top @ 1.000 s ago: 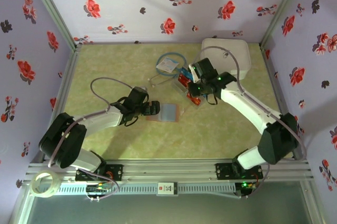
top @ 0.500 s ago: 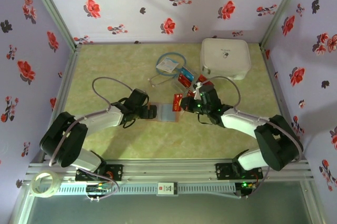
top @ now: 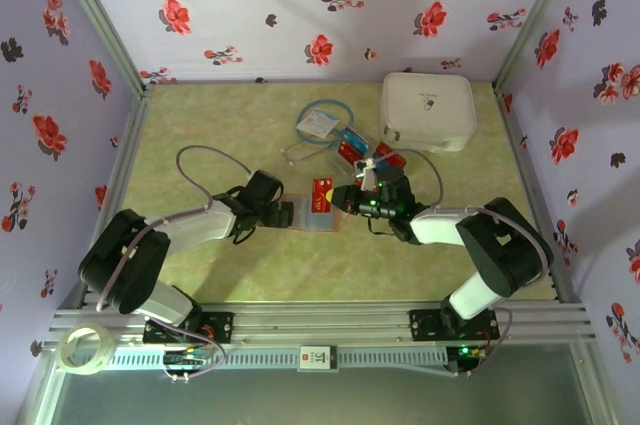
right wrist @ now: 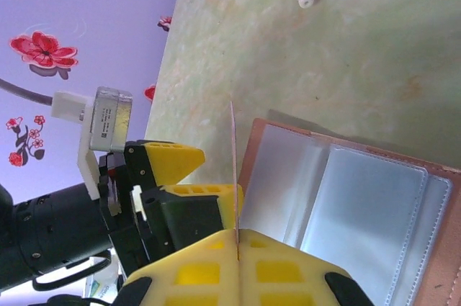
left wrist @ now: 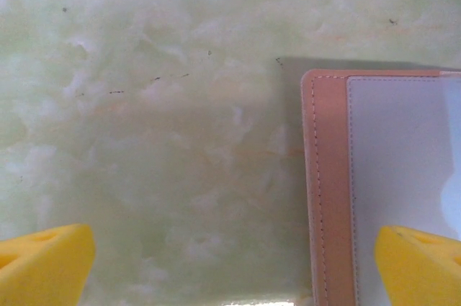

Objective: Put the credit cards into the card holder

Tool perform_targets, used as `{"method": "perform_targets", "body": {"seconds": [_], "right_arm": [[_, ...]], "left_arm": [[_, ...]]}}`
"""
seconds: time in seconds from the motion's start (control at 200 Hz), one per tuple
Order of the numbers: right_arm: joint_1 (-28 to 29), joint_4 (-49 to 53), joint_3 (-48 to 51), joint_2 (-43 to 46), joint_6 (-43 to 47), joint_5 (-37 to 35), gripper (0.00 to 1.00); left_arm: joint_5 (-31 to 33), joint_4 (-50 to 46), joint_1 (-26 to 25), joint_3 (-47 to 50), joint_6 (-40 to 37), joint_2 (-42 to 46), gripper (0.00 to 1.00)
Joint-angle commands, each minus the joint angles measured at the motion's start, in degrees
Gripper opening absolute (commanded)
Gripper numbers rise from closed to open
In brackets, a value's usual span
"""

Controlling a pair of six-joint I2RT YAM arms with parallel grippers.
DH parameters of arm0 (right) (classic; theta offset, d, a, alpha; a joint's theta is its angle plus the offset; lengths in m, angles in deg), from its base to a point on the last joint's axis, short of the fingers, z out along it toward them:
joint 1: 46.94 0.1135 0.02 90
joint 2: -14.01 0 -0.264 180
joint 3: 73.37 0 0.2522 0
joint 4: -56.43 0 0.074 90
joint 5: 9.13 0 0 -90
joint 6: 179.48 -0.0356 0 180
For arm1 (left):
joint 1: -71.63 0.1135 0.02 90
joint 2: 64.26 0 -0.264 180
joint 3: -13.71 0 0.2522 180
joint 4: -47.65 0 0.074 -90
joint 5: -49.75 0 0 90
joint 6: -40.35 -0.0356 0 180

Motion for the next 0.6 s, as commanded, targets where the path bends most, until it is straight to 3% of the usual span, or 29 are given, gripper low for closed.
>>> {"method": "perform_targets", "body": {"seconds": [0.0, 0.595], "right_arm": [[-0.4, -3.2, 0.7, -1.5, -0.3, -0.1, 0.00], [1.3, -2.8, 1.4, -2.2, -5.8, -9.1, 0.00]], "left_arm": [[1.7, 0.0, 0.5, -1.0, -1.2, -1.0, 1.00], [1.6, 2.0, 0.4, 2.0, -0.3, -2.1, 1.00]]}}
